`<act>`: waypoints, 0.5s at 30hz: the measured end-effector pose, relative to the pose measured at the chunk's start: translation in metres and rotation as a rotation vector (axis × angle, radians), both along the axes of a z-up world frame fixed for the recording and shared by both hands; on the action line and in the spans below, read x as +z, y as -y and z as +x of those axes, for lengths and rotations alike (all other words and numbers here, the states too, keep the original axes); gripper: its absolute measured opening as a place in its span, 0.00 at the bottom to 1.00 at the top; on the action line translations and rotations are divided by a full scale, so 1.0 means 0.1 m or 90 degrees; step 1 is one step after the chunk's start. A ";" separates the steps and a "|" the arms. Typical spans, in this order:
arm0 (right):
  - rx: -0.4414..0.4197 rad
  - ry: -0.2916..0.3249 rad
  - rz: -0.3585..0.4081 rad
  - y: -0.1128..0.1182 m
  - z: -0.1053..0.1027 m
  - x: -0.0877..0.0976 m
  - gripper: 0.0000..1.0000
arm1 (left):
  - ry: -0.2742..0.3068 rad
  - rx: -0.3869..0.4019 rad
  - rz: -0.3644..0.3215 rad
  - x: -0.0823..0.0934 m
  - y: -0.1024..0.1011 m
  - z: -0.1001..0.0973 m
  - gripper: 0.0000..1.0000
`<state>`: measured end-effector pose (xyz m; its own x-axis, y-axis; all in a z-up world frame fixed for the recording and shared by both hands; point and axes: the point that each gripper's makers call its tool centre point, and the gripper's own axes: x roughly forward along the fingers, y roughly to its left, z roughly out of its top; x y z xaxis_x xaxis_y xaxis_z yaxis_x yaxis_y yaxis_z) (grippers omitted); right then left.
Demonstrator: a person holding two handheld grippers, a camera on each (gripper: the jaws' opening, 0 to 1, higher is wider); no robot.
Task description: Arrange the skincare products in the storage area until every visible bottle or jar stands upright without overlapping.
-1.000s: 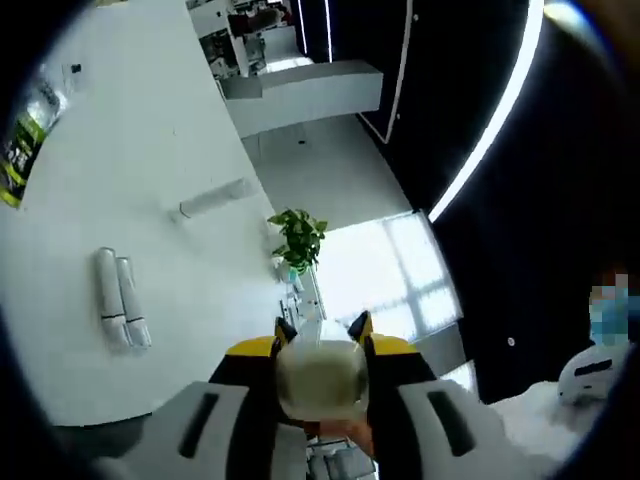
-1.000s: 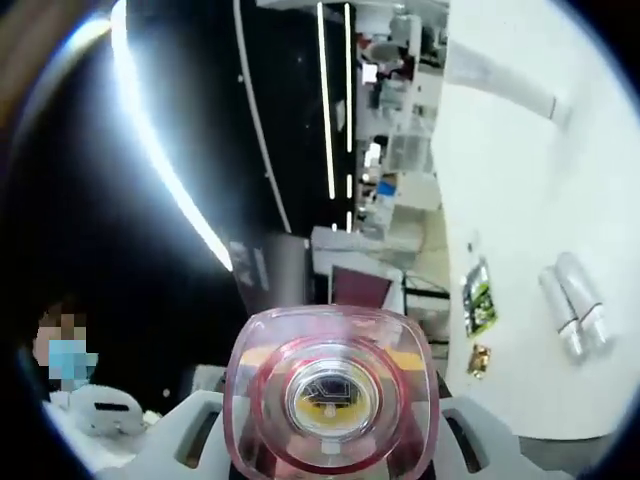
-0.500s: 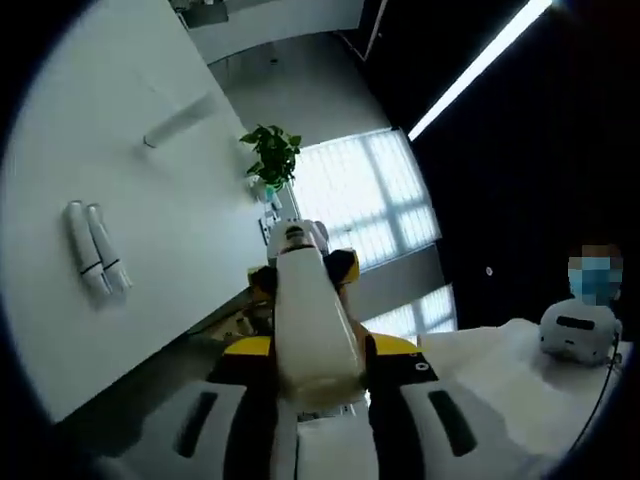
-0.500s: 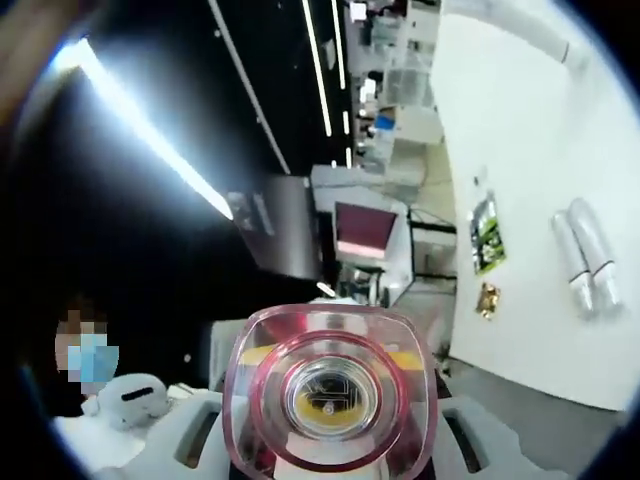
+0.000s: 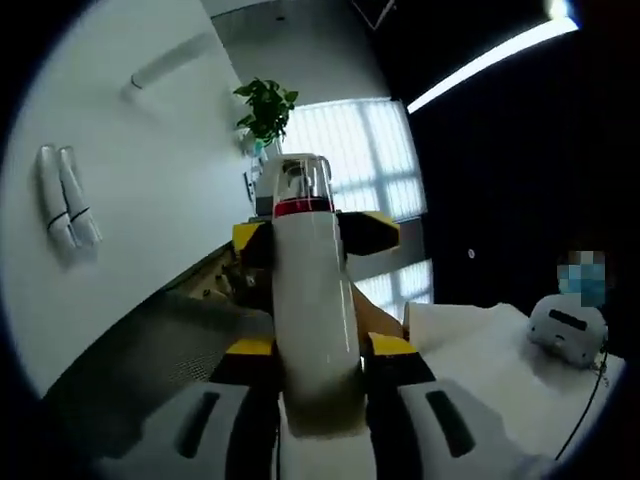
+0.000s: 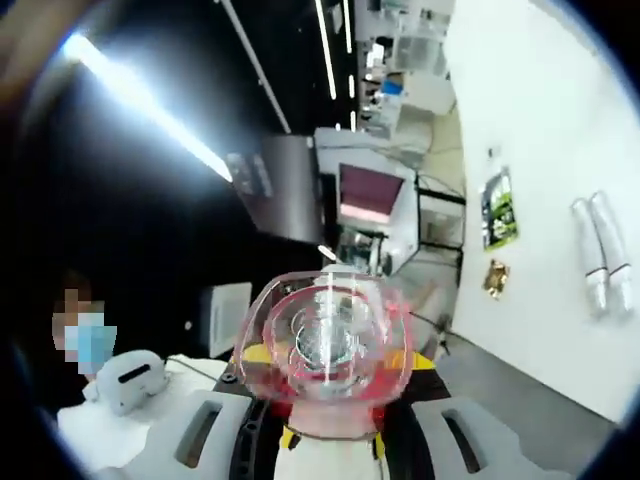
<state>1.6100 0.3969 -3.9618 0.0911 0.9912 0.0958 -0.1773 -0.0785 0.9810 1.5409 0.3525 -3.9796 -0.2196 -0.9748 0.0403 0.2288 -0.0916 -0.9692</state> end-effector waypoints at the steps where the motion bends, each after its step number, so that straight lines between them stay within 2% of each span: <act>1: -0.002 0.002 -0.007 -0.01 0.01 -0.02 0.33 | 0.003 0.000 0.005 -0.02 0.01 -0.01 0.26; 4: -0.042 -0.029 -0.015 -0.01 0.13 -0.11 0.32 | -0.043 0.041 -0.004 -0.06 0.02 0.08 0.25; 7: -0.072 -0.029 -0.026 -0.02 0.21 -0.15 0.32 | -0.028 0.075 -0.005 -0.10 0.00 0.14 0.25; 10: -0.098 0.002 -0.048 -0.08 0.27 -0.16 0.32 | 0.017 0.102 0.007 -0.16 0.00 0.16 0.25; 13: -0.107 0.019 -0.083 -0.11 0.29 -0.23 0.36 | 0.028 0.127 0.029 -0.24 -0.03 0.19 0.25; 15: -0.111 0.023 -0.125 -0.12 0.29 -0.33 0.36 | 0.047 0.138 0.053 -0.33 -0.04 0.22 0.24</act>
